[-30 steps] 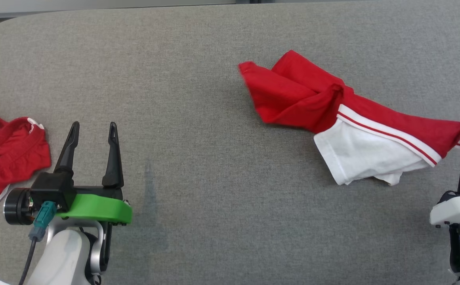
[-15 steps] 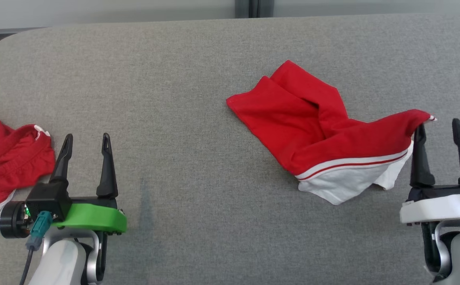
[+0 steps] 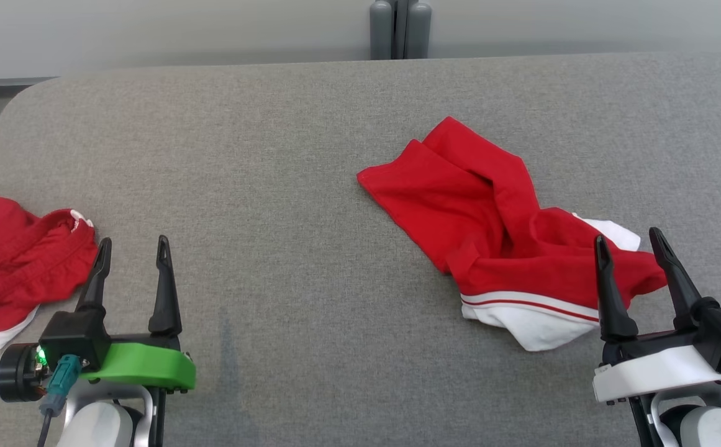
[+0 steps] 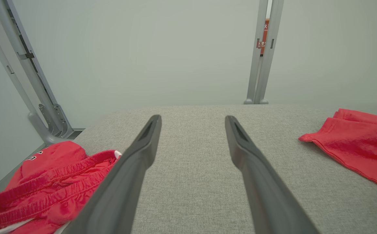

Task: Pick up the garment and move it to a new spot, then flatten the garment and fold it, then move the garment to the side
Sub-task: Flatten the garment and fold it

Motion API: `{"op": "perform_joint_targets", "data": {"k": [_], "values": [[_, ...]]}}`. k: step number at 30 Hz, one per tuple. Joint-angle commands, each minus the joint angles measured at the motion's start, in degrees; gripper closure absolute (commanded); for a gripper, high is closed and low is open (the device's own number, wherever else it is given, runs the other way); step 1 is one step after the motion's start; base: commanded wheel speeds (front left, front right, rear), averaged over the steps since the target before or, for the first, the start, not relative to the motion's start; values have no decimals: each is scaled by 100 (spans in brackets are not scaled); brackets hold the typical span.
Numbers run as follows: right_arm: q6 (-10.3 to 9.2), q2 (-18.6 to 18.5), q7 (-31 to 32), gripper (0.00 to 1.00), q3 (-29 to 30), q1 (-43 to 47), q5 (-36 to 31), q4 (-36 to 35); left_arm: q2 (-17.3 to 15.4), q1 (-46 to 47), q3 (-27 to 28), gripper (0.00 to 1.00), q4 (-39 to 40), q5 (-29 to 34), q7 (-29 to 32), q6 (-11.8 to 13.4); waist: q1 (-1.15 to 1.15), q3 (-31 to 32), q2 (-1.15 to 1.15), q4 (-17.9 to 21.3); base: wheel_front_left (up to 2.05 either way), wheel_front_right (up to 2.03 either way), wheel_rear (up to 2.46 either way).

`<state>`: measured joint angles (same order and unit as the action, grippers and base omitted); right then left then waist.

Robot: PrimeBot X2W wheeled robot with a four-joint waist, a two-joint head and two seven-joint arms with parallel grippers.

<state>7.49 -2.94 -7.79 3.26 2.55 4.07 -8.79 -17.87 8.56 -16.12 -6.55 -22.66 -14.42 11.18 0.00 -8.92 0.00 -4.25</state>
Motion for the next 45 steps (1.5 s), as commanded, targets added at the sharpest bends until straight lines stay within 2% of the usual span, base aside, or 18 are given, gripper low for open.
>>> {"op": "perform_joint_targets", "data": {"k": [1,17,21,28,33,38,45], "values": [[0,-5,8,0,0,85,53,-4,-50,-98,13,0,25,-33,19,58,0,20,0,0,0,0,0],[0,0,58,0,-17,11,103,11,-105,-77,-60,0,159,-47,82,101,0,-33,0,15,0,0,0],[0,0,55,0,-2,-48,83,-48,-105,189,-116,0,280,74,38,44,0,-144,0,2,0,0,0],[0,-3,54,0,-131,-331,21,-194,74,1449,-686,0,257,306,305,-510,0,-671,0,192,0,0,0],[0,-1,-10,0,-194,-523,51,-207,372,2408,-1164,0,-190,383,755,-963,0,-1011,0,493,0,0,0],[0,0,-145,0,-271,-673,140,-110,667,3103,-1590,0,-1094,290,1247,-1430,0,-1276,0,830,0,0,0],[0,1,-281,0,-362,-804,235,52,872,3777,-1902,0,-2598,234,1641,-1706,0,-1528,0,1128,0,0,0]]}}
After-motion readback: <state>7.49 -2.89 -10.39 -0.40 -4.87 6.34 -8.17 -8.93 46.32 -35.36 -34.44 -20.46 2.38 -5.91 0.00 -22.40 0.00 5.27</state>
